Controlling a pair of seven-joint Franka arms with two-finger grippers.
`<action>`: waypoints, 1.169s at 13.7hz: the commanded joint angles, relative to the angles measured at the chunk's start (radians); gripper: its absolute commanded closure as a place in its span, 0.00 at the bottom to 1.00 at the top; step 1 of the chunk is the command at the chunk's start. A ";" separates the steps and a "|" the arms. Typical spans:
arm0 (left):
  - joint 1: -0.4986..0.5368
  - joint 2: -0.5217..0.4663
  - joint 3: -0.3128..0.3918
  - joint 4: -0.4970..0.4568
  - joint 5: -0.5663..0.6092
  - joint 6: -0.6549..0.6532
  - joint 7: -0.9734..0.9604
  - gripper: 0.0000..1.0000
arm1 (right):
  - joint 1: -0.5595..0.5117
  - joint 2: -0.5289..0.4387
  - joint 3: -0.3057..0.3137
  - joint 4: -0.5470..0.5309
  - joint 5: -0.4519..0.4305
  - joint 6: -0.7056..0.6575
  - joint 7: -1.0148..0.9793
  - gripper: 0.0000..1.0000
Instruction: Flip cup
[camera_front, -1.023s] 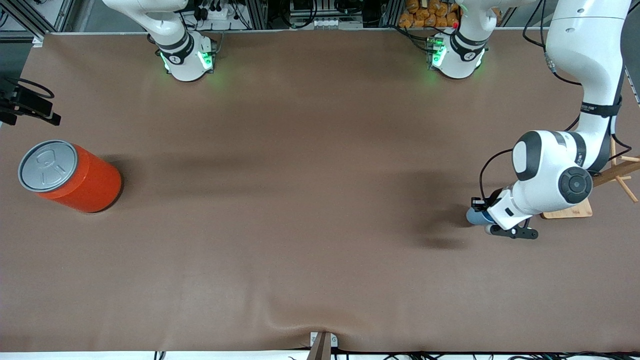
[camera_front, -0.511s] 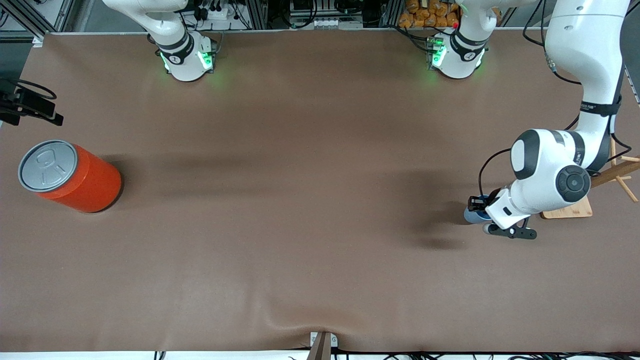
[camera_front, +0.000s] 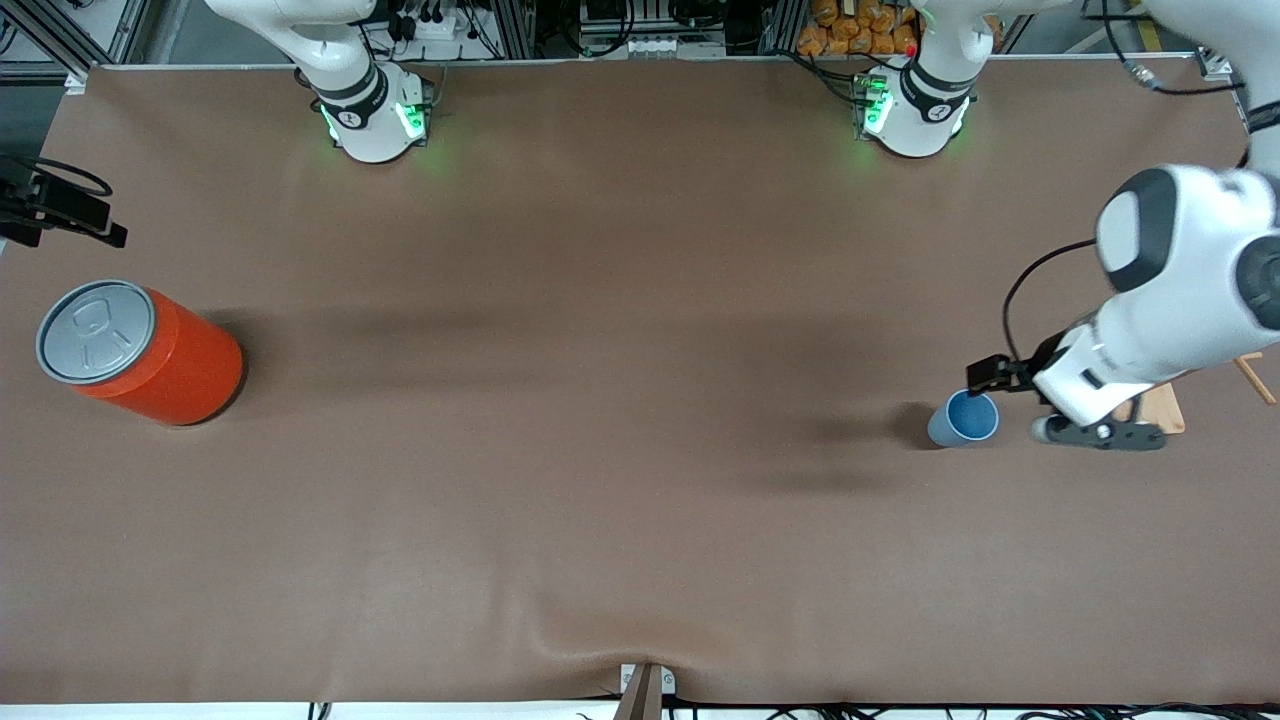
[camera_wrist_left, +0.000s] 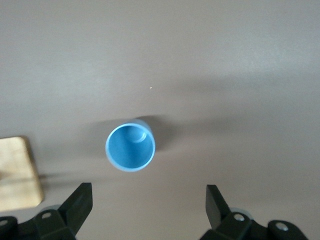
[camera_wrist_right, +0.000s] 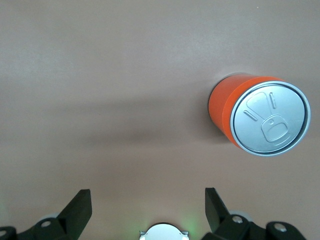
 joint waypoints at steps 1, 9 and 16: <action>0.010 -0.002 0.015 0.102 0.052 -0.096 -0.012 0.00 | -0.017 -0.002 0.011 0.001 0.028 0.001 -0.006 0.00; 0.013 -0.083 0.031 0.228 0.082 -0.265 -0.009 0.00 | -0.019 -0.002 0.011 0.001 0.027 -0.002 -0.005 0.00; 0.011 -0.270 0.008 0.164 0.096 -0.384 -0.026 0.00 | -0.019 0.001 0.011 -0.001 0.025 0.000 -0.005 0.00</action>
